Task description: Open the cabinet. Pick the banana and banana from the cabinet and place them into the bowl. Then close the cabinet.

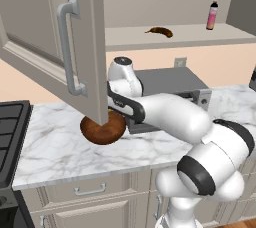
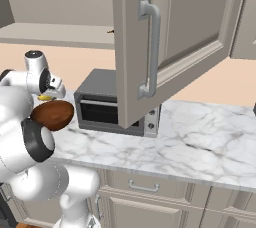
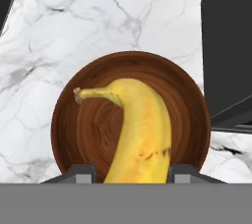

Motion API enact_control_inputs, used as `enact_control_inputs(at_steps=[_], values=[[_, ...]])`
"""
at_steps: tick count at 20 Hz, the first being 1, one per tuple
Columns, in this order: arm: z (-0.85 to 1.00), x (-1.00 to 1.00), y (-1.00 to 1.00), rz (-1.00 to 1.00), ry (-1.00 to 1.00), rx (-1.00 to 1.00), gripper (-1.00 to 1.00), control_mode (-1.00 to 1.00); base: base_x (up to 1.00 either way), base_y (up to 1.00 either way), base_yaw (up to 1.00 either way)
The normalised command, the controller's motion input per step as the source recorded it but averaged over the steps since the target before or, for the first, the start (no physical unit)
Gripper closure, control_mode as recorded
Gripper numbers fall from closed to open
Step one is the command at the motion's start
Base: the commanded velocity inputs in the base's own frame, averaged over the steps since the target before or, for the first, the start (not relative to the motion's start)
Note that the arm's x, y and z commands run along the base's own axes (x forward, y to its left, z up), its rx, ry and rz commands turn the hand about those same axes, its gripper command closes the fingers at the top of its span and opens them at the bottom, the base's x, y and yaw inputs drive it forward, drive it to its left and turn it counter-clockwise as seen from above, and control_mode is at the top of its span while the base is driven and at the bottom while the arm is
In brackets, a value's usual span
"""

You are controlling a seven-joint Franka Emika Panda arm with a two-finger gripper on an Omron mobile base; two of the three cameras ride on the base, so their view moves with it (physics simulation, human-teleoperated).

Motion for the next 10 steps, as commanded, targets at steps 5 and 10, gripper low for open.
enact_control_inputs(at_steps=[5,10], values=[[-0.39,0.09,0.06,0.00,-0.01,-0.10,1.00,-1.00,0.00,0.00,0.00],[-0.49,0.00,0.00,0.00,-0.01,-0.07,1.00,-1.00,0.00,0.00,0.00]])
